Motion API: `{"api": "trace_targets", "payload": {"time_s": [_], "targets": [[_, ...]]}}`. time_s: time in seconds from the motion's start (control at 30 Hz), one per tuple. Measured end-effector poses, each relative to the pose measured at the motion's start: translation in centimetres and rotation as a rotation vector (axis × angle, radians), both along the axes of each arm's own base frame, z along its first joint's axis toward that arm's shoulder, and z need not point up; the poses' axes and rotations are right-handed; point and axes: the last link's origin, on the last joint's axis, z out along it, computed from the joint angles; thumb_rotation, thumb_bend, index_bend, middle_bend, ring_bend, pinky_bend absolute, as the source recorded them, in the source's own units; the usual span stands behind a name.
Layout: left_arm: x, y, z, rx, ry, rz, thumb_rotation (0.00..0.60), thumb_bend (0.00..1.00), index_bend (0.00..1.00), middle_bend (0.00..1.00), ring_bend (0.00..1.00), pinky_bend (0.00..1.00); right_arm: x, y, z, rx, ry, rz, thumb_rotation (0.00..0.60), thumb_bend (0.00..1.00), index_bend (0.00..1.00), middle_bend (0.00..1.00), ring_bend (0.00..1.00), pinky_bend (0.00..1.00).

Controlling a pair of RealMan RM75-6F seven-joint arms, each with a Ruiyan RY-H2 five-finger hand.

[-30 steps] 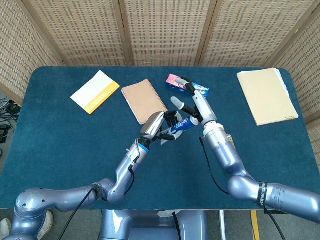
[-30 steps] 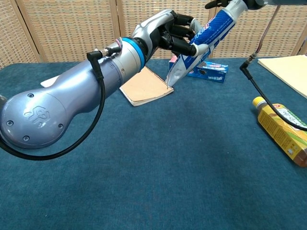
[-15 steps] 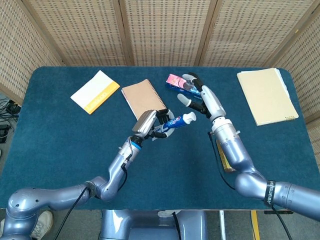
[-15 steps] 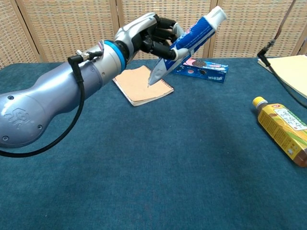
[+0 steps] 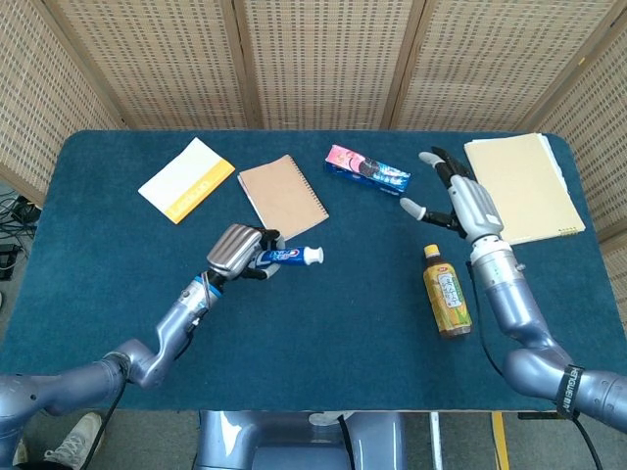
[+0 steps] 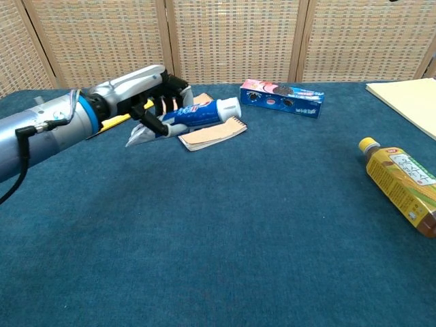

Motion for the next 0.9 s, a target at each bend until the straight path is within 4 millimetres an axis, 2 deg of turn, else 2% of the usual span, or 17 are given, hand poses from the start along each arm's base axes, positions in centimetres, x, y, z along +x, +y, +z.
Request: {"api": "trace_targets", "payload": {"time_s": [0.03, 0.07, 0.1, 0.17, 0.2, 0.27, 0.3, 0.4, 0.43, 0.5, 0.7, 0.73, 0.8, 0.9], "targets": [[-0.8, -0.1, 0.3, -0.004, 0.026, -0.003, 0.6, 0.2, 0.38, 0.26, 0.31, 0.35, -0.6, 0.2, 0.0, -0.007, 0.032, 0.0, 0.005, 0.0, 0.09, 0.03, 0.0, 0.0], [-1.3, -0.1, 0.5, -0.011, 0.04, -0.001, 0.6, 0.08, 0.22, 0.13, 0.2, 0.27, -1.3, 0.4, 0.0, -0.015, 0.063, 0.002, 0.003, 0.0, 0.08, 0.02, 0.0, 0.0], [-1.8, -0.2, 0.7, -0.02, 0.052, 0.004, 0.6, 0.02, 0.09, 0.04, 0.1, 0.18, -2.0, 0.7, 0.1, -0.026, 0.105, 0.005, 0.002, 0.0, 0.07, 0.01, 0.0, 0.0], [-2.5, -0.4, 1.2, -0.036, 0.068, 0.014, 0.6, 0.0, 0.0, 0.0, 0.01, 0.07, -3.4, 1.2, 0.1, -0.046, 0.189, 0.017, 0.008, 0.0, 0.03, 0.0, 0.0, 0.0], [-2.8, -0.5, 1.5, -0.041, 0.071, 0.02, 0.6, 0.0, 0.0, 0.0, 0.0, 0.04, -4.0, 1.5, 0.2, -0.054, 0.228, 0.023, 0.034, 0.0, 0.02, 0.0, 0.0, 0.0], [-3.3, -0.9, 2.2, -0.048, 0.07, 0.035, 0.6, 0.0, 0.0, 0.0, 0.0, 0.01, -5.1, 2.2, 0.2, -0.074, 0.307, 0.036, 0.161, 0.0, 0.0, 0.0, 0.0, 0.0], [-3.6, -1.1, 2.5, -0.048, 0.068, 0.042, 0.6, 0.0, 0.0, 0.0, 0.0, 0.01, -5.9, 2.6, 0.3, -0.089, 0.359, 0.047, 0.256, 0.0, 0.0, 0.0, 0.0, 0.0], [-4.6, -1.7, 3.9, -0.029, 0.06, 0.065, 0.6, 0.0, 0.0, 0.0, 0.0, 0.0, -7.7, 4.1, 0.4, -0.122, 0.467, 0.065, 0.428, 0.0, 0.0, 0.0, 0.0, 0.0], [-5.1, -1.8, 4.5, -0.015, 0.056, 0.074, 0.6, 0.0, 0.0, 0.0, 0.0, 0.0, -8.2, 4.6, 0.4, -0.129, 0.49, 0.068, 0.458, 0.0, 0.0, 0.0, 0.0, 0.0], [-5.7, -2.2, 5.5, 0.009, 0.048, 0.088, 0.6, 0.0, 0.0, 0.0, 0.0, 0.0, -9.3, 5.7, 0.5, -0.145, 0.533, 0.072, 0.48, 0.0, 0.0, 0.0, 0.0, 0.0], [-8.5, -3.6, 9.3, 0.131, 0.043, 0.134, 0.6, 0.0, 0.0, 0.0, 0.0, 0.0, -11.8, 8.8, 1.2, -0.192, 0.602, 0.066, 0.493, 0.0, 0.0, 0.0, 0.0, 0.0], [-9.3, -4.0, 10.2, 0.161, 0.051, 0.147, 0.6, 0.0, 0.0, 0.0, 0.0, 0.0, -12.1, 9.2, 1.4, -0.199, 0.612, 0.065, 0.507, 0.0, 0.0, 0.0, 0.0, 0.0], [-10.7, -4.7, 11.6, 0.211, 0.074, 0.173, 0.6, 0.0, 0.0, 0.0, 0.0, 0.0, -12.9, 10.1, 1.8, -0.221, 0.64, 0.06, 0.575, 0.0, 0.0, 0.0, 0.0, 0.0], [-13.1, -6.7, 14.3, 0.302, 0.123, 0.222, 0.6, 0.0, 0.0, 0.0, 0.0, 0.0, -14.1, 11.7, 2.4, -0.263, 0.689, 0.058, 0.6, 0.0, 0.0, 0.0, 0.0, 0.0]]}}
